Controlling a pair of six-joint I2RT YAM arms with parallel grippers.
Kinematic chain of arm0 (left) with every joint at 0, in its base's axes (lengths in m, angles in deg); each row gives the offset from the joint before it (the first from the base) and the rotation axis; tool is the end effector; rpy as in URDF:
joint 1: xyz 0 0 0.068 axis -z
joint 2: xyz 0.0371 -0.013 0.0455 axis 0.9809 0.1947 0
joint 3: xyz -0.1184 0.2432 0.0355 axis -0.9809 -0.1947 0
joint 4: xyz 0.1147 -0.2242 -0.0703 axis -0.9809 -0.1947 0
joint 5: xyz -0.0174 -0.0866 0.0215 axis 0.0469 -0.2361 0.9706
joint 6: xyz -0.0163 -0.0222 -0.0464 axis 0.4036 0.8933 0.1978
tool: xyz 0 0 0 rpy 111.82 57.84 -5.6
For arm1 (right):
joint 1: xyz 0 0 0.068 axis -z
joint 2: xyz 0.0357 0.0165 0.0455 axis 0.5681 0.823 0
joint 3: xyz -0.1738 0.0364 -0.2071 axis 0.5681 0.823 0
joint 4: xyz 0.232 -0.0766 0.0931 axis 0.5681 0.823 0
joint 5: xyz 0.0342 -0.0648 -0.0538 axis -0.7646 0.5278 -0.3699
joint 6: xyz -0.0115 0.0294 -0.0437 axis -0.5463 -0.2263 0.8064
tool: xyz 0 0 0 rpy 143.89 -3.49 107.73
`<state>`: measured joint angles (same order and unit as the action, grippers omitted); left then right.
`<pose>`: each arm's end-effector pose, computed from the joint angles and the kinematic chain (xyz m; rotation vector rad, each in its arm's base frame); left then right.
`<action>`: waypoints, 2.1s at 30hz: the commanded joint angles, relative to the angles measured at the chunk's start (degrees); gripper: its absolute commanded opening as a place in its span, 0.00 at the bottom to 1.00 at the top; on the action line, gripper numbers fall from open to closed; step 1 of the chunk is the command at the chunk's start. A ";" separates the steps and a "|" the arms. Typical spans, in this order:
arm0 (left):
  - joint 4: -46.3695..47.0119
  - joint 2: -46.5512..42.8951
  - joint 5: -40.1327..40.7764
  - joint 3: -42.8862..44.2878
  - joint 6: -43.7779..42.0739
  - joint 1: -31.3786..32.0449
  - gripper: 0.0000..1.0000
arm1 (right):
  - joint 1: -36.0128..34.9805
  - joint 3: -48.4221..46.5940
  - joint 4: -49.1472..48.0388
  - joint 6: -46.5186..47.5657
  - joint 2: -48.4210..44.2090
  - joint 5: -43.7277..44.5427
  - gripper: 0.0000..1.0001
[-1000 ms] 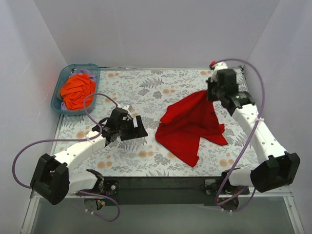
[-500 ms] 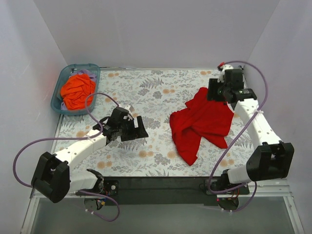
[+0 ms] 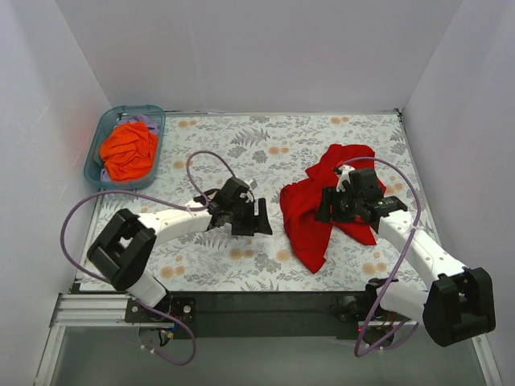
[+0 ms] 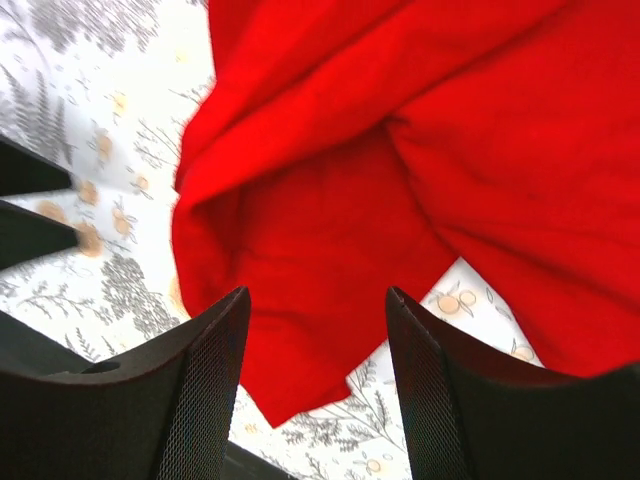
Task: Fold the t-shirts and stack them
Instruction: Flatten the tshirt out
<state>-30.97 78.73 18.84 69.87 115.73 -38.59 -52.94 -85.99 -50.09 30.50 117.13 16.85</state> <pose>0.2199 -0.1985 0.1829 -0.7922 2.7630 -1.0116 0.2158 0.0798 0.2296 -0.1941 2.4654 0.5246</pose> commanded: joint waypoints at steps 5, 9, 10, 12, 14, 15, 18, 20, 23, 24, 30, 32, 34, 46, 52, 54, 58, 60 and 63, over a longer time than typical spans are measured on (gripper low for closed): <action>4.85 10.56 1.13 9.28 -1.56 6.22 0.63 | 0.13 2.38 -6.13 -1.51 -2.69 -1.83 0.63; 5.64 14.52 1.40 11.84 -1.91 7.45 0.58 | 0.22 4.05 -7.01 -1.86 -3.14 -2.36 0.63; 5.73 15.40 1.40 12.36 -2.08 7.89 0.57 | 0.13 4.66 -7.10 -1.78 -3.14 -2.45 0.63; 5.91 17.42 1.40 13.68 -2.26 8.15 0.55 | 0.13 5.19 -7.37 -1.60 -3.14 -2.54 0.62; 5.91 18.39 1.31 14.56 -2.52 8.68 0.51 | 0.13 6.07 -7.72 -1.43 -3.22 -2.45 0.62; 6.00 18.92 1.40 15.44 -2.61 8.86 0.50 | 0.13 6.42 -7.72 -1.34 -3.14 -2.45 0.62; 5.91 20.68 2.10 16.67 -2.88 9.30 0.41 | 0.13 7.74 -8.50 -1.25 -2.87 -2.36 0.62; 6.00 21.56 2.36 17.20 -3.05 9.30 0.29 | 0.13 8.44 -8.86 -1.16 -2.52 -2.45 0.62; 4.51 21.21 2.54 18.34 -3.84 9.30 0.00 | 0.13 10.11 -9.91 -1.08 -1.56 -2.89 0.62; 1.89 20.60 3.32 18.61 -4.19 9.30 0.00 | 0.13 10.64 -10.18 -0.99 -1.21 -2.89 0.62; -18.82 9.45 27.07 21.86 -9.46 9.30 0.00 | 0.13 10.56 -10.18 -0.20 -1.46 -3.24 0.62; -23.77 6.02 35.28 22.74 -12.01 9.30 0.00 | 0.22 10.29 -10.09 -0.02 -1.82 -3.42 0.62; -28.79 2.50 46.01 23.00 -13.85 9.12 0.00 | 0.22 9.59 -10.00 0.50 -2.26 -3.68 0.62; -21.26 12.33 70.83 35.63 -37.31 3.32 0.00 | 0.13 6.69 -6.75 2.09 -4.63 -1.05 0.62; -8.77 16.10 66.70 40.30 -44.54 -2.37 0.26 | 0.13 7.39 -6.31 2.09 -4.19 0.36 0.62; -9.99 16.29 67.49 41.19 -42.44 -3.62 0.38 | 0.22 7.30 -6.22 1.74 -3.67 1.15 0.63; -11.32 8.75 57.58 35.94 -31.38 -3.71 0.68 | 0.13 6.78 -6.31 1.56 -2.96 3.08 0.65; -13.50 3.84 52.32 30.14 -23.82 -3.71 0.77 | 0.05 6.42 -6.40 1.48 -2.09 2.65 0.65; -17.99 0.22 46.16 22.17 -13.53 -3.97 0.78 | -0.65 5.98 -7.36 1.56 -0.59 1.51 0.65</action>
<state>-44.65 84.48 73.42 97.69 89.52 -42.89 -53.05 -77.33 -56.56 31.73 115.45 18.64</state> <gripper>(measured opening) 0.777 0.653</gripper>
